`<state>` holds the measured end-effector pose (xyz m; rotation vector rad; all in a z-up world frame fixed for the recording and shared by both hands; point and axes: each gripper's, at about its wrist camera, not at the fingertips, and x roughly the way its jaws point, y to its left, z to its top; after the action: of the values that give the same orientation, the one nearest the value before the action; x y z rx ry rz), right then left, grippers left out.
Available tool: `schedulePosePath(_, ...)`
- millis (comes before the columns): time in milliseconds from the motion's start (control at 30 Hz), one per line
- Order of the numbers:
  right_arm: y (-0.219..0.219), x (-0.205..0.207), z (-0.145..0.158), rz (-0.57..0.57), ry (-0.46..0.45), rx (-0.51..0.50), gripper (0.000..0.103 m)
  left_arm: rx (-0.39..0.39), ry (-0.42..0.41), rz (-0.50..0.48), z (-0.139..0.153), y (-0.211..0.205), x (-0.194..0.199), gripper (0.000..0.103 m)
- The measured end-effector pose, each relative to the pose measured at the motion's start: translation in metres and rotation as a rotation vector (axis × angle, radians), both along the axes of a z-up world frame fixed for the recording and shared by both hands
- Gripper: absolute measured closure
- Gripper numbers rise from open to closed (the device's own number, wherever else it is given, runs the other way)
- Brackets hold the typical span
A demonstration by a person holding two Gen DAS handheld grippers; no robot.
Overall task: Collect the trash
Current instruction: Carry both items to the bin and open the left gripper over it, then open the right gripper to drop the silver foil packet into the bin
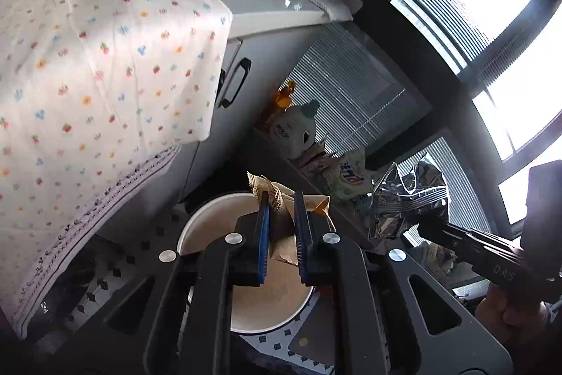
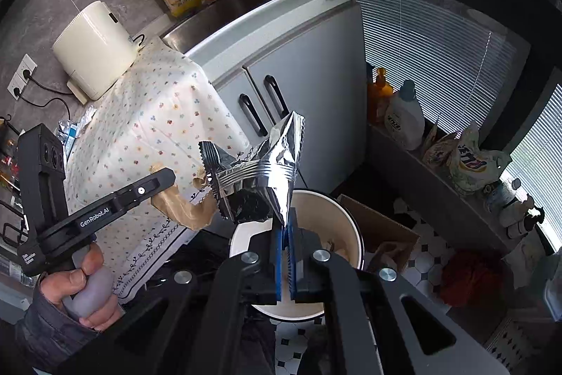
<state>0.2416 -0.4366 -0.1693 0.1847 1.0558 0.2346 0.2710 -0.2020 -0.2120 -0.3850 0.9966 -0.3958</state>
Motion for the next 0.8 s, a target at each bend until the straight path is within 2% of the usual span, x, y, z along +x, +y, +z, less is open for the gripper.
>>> schedulePosePath(33, -0.003, -0.002, -0.005, 0.006, 0.007, -0.001, 0.099, 0.016, 0.028, -0.004, -0.012, -0.007, 0.0, 0.086)
schedulePosePath(67, -0.006, -0.004, -0.011, 0.012, 0.015, -0.004, 0.099, 0.035, 0.067, 0.001, -0.024, -0.013, 0.0, 0.075)
schedulePosePath(100, -0.009, -0.006, -0.016, 0.015, 0.023, -0.007, 0.099, 0.038, 0.095, 0.01, -0.033, -0.015, 0.0, 0.058)
schedulePosePath(133, -0.011, -0.007, -0.021, 0.016, 0.034, -0.005, 0.099, 0.03, 0.109, 0.02, -0.041, -0.016, -0.001, 0.052)
schedulePosePath(300, -0.019, -0.01, -0.042, 0.033, 0.075, 0.002, 0.099, 0.074, 0.113, 0.061, -0.045, -0.01, -0.012, 0.033)
schedulePosePath(433, -0.011, -0.008, -0.051, 0.063, 0.085, 0.01, 0.099, 0.105, 0.101, 0.101, -0.034, 0.01, -0.024, 0.027)
schedulePosePath(500, 0.0, -0.006, -0.053, 0.105, 0.072, -0.016, 0.095, 0.119, 0.094, 0.119, -0.025, 0.023, -0.029, 0.024)
schedulePosePath(533, 0.005, -0.004, -0.055, 0.112, 0.076, -0.035, 0.083, 0.126, 0.089, 0.128, -0.019, 0.029, -0.032, 0.024)
schedulePosePath(567, 0.008, 0.0, -0.055, 0.104, 0.086, -0.043, 0.065, 0.134, 0.083, 0.137, -0.013, 0.035, -0.034, 0.023)
schedulePosePath(600, 0.01, 0.003, -0.052, 0.083, 0.075, -0.038, 0.035, 0.146, 0.073, 0.149, -0.006, 0.042, -0.036, 0.02)
schedulePosePath(800, 0.038, 0.021, -0.023, 0.074, -0.006, -0.001, 0.031, 0.2, 0.004, 0.229, 0.033, 0.086, -0.045, 0.012)
